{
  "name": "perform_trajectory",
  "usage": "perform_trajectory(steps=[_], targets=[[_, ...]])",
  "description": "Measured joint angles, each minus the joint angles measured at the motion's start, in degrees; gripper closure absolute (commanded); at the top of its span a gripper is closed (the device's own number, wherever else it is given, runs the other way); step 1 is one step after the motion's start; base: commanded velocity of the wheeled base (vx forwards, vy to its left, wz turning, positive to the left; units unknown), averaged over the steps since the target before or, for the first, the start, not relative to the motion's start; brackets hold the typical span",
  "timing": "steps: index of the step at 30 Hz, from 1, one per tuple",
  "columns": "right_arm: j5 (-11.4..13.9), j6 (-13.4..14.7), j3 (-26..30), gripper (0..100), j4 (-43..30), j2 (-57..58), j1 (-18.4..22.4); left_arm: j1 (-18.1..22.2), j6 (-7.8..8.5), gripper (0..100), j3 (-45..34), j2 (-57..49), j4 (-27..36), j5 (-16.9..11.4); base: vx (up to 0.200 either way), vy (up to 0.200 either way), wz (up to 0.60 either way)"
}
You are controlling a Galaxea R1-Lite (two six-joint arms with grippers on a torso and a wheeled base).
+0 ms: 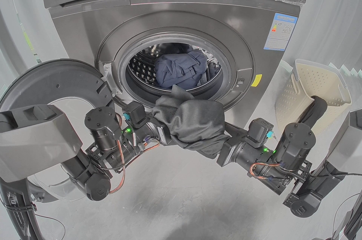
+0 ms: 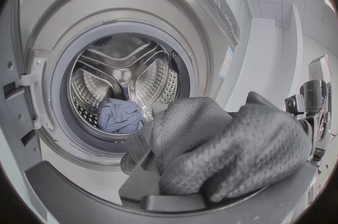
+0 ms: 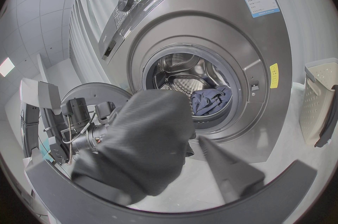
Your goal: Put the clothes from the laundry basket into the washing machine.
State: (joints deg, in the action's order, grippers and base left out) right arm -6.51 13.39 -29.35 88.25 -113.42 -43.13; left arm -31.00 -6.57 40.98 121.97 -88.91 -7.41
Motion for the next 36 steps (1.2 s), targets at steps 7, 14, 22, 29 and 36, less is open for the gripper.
perform_trajectory(steps=[7, 14, 22, 29, 36], targets=[[0.90, -0.30, 4.11, 0, 0.00, 1.32, -1.99, -0.02, -0.79, 100, -4.11, -4.33, -0.07, -0.28, 0.000, 0.000, 0.00], [1.83, -1.18, 10.26, 0, -0.04, 3.34, -3.58, 0.05, -2.49, 100, -5.85, -7.03, -0.05, -0.24, 0.000, 0.000, 0.00], [1.84, -1.23, 15.36, 0, -0.04, 7.25, 0.83, 0.00, -2.73, 100, -5.96, -7.83, -0.02, -0.17, 0.000, 0.000, 0.00], [1.87, -1.10, 16.71, 0, -0.01, 9.53, 3.72, -0.28, -3.06, 100, -6.07, -8.35, 0.00, -0.22, 0.000, 0.000, 0.00], [1.87, -0.69, 16.79, 0, -0.04, 9.81, 4.33, -0.78, -3.88, 100, -6.34, -8.44, -0.02, -0.24, 0.000, 0.000, 0.00]])
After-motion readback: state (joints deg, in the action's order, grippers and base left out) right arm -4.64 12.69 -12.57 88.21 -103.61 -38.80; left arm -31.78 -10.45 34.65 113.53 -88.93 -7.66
